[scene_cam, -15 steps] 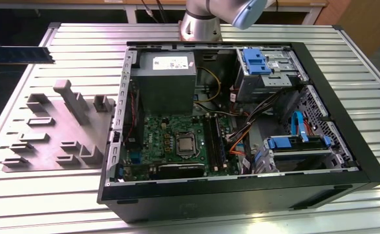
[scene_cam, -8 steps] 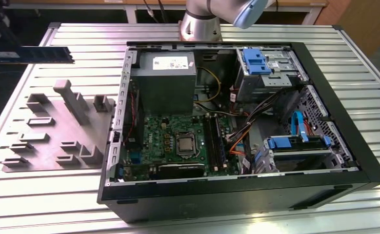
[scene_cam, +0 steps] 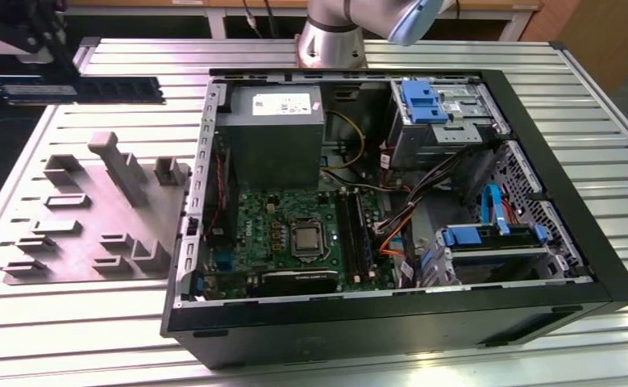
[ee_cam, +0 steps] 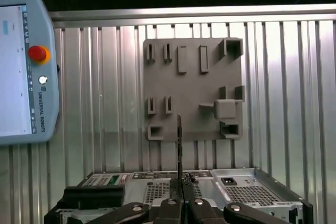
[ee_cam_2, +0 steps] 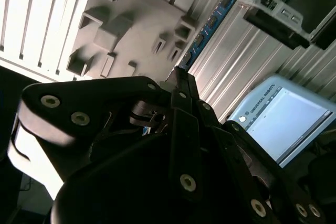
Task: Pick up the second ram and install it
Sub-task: 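Pick up the second ram and move it above second insertion slot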
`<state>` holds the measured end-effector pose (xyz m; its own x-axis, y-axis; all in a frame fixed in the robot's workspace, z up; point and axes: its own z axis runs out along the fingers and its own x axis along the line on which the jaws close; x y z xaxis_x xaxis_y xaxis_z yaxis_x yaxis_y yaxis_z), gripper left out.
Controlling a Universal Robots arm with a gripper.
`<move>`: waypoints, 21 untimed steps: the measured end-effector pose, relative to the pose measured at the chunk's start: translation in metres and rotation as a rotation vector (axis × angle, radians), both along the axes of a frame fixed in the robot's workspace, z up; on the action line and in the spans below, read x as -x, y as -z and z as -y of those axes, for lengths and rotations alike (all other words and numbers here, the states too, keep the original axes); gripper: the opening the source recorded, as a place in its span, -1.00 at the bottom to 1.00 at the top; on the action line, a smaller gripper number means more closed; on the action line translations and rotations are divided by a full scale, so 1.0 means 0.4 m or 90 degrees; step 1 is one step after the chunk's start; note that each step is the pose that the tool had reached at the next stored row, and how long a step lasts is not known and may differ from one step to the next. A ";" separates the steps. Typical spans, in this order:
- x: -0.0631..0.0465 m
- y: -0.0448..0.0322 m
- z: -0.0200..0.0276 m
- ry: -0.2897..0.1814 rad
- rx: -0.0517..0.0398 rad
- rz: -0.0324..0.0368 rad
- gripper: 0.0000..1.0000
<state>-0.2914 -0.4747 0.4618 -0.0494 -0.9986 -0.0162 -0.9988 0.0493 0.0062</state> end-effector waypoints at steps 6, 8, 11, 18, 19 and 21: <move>-0.060 0.001 0.000 0.000 -0.0003 0.0001 -0.77; -0.074 0.001 0.000 0.000 -0.0004 0.0000 -0.77; -0.101 0.001 0.000 0.000 -0.0008 0.0001 -0.77; -0.176 0.002 0.000 0.000 -0.0013 0.0000 -0.77; -0.186 0.002 0.000 0.000 -0.0013 0.0000 -0.77; -0.207 0.003 0.000 0.000 -0.0013 0.0000 -0.77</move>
<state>-0.2087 -0.4748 0.4606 -0.0493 -0.9986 -0.0182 -0.9988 0.0492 0.0063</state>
